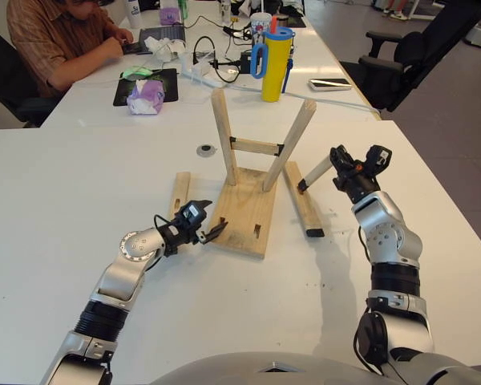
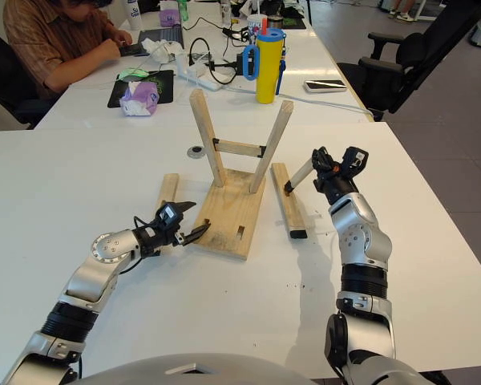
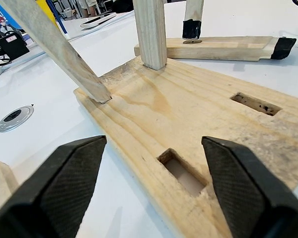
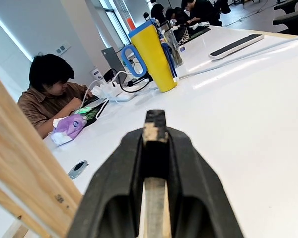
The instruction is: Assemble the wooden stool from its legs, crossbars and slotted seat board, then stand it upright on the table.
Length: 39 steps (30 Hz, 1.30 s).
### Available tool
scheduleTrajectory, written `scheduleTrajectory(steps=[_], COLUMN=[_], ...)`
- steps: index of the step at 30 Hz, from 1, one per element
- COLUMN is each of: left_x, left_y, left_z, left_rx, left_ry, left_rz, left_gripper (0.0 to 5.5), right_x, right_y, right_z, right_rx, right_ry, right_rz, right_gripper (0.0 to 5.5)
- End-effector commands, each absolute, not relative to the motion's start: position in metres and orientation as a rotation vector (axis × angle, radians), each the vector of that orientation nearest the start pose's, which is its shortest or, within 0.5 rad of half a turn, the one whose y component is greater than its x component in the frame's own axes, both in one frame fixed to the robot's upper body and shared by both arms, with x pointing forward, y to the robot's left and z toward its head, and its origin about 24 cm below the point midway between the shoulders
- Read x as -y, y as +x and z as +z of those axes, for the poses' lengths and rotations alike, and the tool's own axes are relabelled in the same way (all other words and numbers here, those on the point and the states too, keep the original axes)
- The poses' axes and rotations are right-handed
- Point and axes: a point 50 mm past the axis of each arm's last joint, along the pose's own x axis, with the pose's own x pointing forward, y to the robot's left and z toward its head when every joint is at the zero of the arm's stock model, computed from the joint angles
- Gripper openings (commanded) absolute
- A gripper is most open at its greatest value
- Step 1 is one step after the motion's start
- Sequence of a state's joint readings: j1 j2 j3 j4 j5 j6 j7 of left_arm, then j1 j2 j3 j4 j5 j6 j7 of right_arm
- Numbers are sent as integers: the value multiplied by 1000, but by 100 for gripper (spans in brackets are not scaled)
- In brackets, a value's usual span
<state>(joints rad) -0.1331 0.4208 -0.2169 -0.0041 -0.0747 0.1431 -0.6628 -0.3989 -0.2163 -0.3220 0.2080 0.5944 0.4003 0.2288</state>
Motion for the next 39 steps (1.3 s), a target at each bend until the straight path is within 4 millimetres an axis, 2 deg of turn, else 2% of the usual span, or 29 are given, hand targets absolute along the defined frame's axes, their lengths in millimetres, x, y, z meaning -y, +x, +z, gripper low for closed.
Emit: scheduleTrajectory(steps=[1,6,14,25,31,39], left_x=[-145,-145,-143,-141,-142,-143], left_y=[259,260,260,257,258,260], left_z=[52,52,54,52,52,50], left_rx=[-179,-175,-162,-161,-162,-165], left_ry=[356,353,347,328,331,335], left_rz=[-851,-842,-823,-798,-794,-795], left_gripper=[357,357,357,357,357,357], right_x=[217,213,199,197,187,184], right_y=[320,321,313,289,287,289], right_z=[88,81,78,50,56,58], right_rx=[-85,-123,-160,-245,-203,-183], right_ry=[486,445,141,70,18,16], right_rz=[122,120,150,171,204,211], right_gripper=[42,42,42,42,42,42])
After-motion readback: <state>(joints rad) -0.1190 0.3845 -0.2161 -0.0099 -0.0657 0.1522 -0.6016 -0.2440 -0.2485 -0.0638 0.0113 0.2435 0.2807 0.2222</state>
